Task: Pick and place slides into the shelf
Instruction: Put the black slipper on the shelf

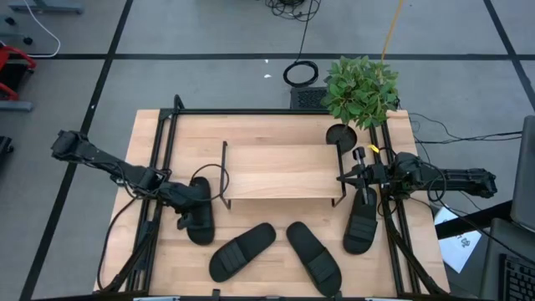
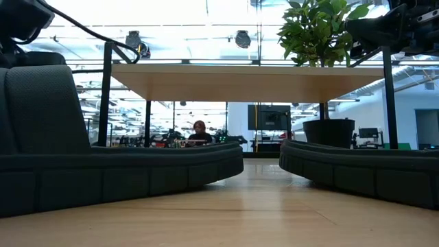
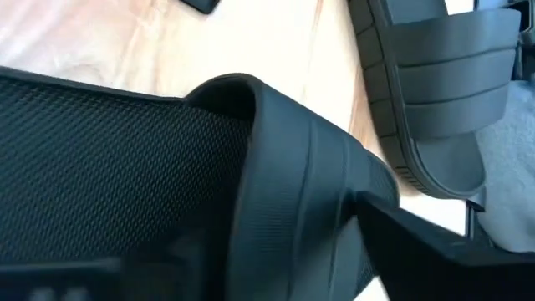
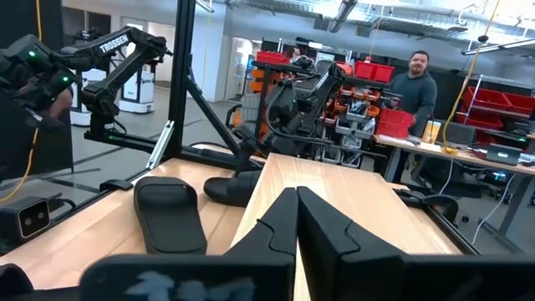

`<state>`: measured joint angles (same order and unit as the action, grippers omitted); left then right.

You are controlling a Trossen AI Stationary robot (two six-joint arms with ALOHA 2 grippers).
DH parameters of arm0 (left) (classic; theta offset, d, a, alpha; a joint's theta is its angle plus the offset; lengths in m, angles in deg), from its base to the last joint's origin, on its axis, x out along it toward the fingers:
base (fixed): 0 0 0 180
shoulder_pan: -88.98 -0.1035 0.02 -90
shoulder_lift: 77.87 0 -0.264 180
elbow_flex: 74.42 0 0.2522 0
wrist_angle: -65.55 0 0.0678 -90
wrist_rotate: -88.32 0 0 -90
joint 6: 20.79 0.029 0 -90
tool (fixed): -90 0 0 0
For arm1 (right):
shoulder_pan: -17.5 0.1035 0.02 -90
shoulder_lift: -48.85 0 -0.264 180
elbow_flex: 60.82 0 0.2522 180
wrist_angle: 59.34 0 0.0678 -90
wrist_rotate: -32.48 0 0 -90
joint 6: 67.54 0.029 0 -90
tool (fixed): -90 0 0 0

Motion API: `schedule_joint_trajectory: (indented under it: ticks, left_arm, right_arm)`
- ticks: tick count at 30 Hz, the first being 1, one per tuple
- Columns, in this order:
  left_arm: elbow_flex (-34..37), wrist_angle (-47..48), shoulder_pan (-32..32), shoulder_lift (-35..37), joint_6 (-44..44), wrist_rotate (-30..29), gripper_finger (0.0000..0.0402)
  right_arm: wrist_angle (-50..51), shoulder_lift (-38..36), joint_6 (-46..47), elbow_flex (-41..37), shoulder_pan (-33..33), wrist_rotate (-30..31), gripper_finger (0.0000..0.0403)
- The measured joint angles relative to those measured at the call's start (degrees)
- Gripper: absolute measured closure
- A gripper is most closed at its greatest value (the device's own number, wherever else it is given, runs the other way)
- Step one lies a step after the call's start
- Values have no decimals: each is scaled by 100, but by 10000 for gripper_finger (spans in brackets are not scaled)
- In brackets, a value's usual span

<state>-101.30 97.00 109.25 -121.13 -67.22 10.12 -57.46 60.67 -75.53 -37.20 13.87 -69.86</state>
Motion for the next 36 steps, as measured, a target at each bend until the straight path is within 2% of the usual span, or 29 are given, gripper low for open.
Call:
schedule_joint_trajectory:
  ticks: [6,7,12,22,29,33,36]
  left_arm:
    - [-42,-94,4,22,294,183,365]
    - [-55,-95,4,22,300,210,381]
    - [-406,216,155,13,559,-86,391]
    - [-2530,2764,820,20,1025,-1443,397]
    - [-3542,2879,950,15,2528,-2187,396]
    - [-4065,2906,621,-74,3215,-2175,399]
    - [-4520,3059,127,-275,3636,-1768,398]
  right_arm:
    - [-7,0,0,0,0,1,403]
    - [-7,0,0,-1,0,0,403]
    - [-7,0,-6,0,0,2,403]
    - [-11,0,-17,1,0,9,403]
    - [-9,0,-20,1,-2,11,403]
    - [-9,0,-20,-1,0,13,403]
    - [-9,0,-20,-1,0,13,403]
